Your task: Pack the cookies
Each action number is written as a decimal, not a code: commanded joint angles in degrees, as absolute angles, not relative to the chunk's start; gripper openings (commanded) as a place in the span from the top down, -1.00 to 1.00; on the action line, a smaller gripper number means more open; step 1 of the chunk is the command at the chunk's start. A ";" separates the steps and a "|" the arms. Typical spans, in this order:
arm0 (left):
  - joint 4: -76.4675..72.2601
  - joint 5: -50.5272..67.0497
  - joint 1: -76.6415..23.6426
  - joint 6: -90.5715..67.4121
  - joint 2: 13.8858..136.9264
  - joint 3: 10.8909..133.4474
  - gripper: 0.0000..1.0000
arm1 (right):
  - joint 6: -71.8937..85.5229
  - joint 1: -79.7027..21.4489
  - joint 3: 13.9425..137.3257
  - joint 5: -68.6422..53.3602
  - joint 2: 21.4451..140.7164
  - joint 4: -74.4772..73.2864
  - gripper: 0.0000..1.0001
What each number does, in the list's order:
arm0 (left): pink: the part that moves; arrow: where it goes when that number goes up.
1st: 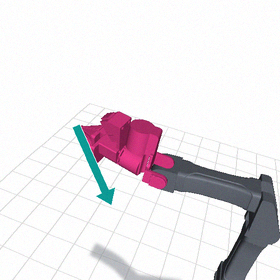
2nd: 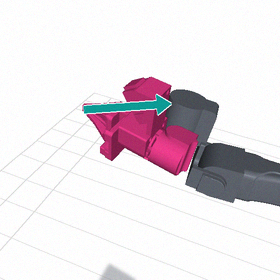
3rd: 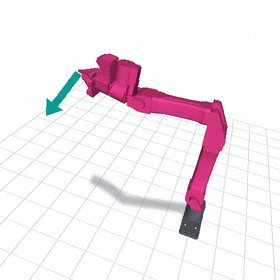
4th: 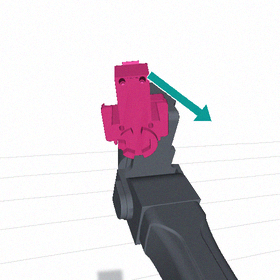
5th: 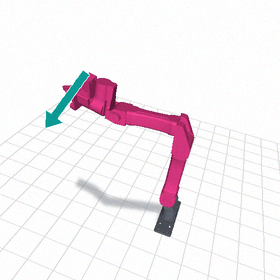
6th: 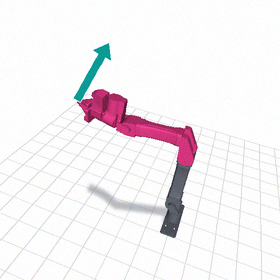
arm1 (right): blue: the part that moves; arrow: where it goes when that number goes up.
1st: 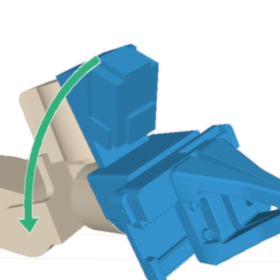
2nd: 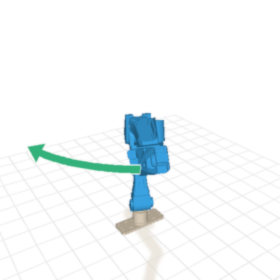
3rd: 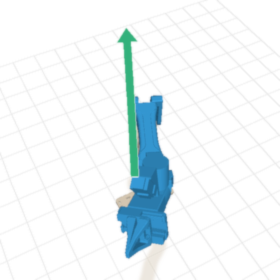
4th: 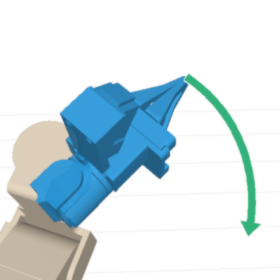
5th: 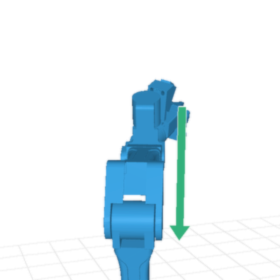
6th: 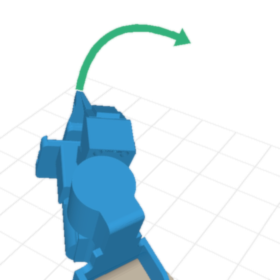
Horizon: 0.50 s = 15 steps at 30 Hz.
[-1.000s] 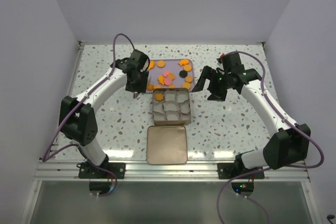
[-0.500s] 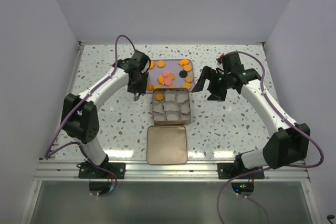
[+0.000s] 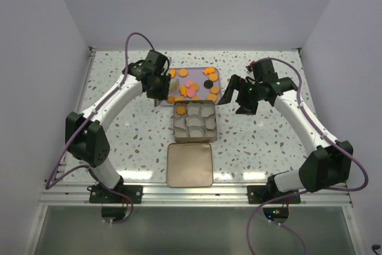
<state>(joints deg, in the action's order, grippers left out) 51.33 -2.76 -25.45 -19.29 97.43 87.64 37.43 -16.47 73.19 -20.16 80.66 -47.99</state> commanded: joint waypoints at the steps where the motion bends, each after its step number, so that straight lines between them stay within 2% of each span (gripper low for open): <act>1: 48.70 3.42 -25.31 -17.75 90.89 89.21 0.35 | 36.21 -16.35 76.03 -19.42 80.60 -49.48 -0.87; 15: 45.97 11.86 -29.71 -13.27 78.06 76.73 0.35 | 38.14 -16.35 71.19 -19.60 77.61 -47.81 -0.87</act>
<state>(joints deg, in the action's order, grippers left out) 48.75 8.99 -28.73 -15.18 80.20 79.11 37.54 -16.47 72.36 -20.01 80.23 -48.36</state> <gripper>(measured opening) 0.411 0.935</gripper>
